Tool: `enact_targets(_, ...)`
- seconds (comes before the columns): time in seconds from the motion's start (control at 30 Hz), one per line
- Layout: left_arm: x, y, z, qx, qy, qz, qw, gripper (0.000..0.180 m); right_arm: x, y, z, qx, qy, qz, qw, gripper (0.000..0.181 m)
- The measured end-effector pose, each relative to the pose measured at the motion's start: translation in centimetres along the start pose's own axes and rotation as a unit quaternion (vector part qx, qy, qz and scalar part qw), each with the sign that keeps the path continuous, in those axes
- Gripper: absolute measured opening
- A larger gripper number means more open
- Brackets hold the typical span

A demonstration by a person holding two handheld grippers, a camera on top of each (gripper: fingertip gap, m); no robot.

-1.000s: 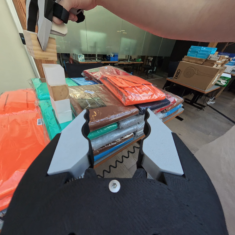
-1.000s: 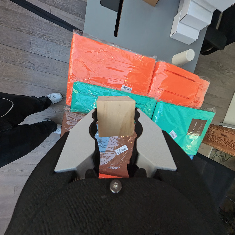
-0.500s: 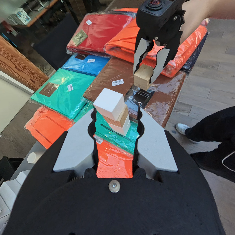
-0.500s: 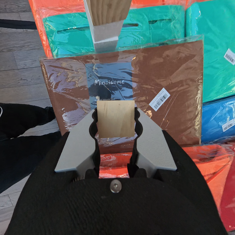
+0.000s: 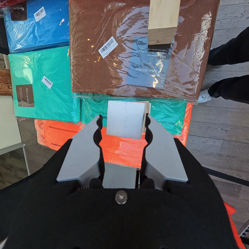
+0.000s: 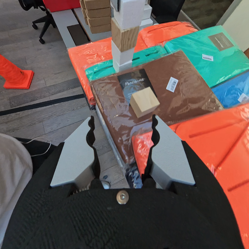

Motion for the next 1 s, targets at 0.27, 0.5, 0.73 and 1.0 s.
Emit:
enact_targets(0.27,-3.8,-5.9,-0.2,0.007,-0.038,-0.087,0.995,0.055,-13.5,9.3,0.2,0.120,0.114,0.010,0.986,0.078)
enact_targets(0.5,4.0,-16.1,-3.6,-0.019,0.019,-0.067,0.997,0.055,-14.7,11.7,0.3,0.170,0.126,-0.020,0.977,0.078)
enact_targets(0.73,8.7,-16.4,-3.6,-0.018,0.025,-0.016,0.999,0.055,-15.0,12.2,0.4,0.162,0.119,-0.033,0.979,0.078)
enact_targets(1.0,11.2,-15.7,-3.5,-0.014,0.023,0.019,0.999,0.055,-14.9,11.6,-0.2,0.166,0.098,-0.059,0.979,0.078)
Point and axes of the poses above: each gripper's, where its closed fingertips meet, x out along the fingers, y out of its underside, z = x × y across the jaws, the point moved 3 cm from there along -x, back along the fingers, and after that the axes turned 12 degrees about y, right-handed, at the moved point
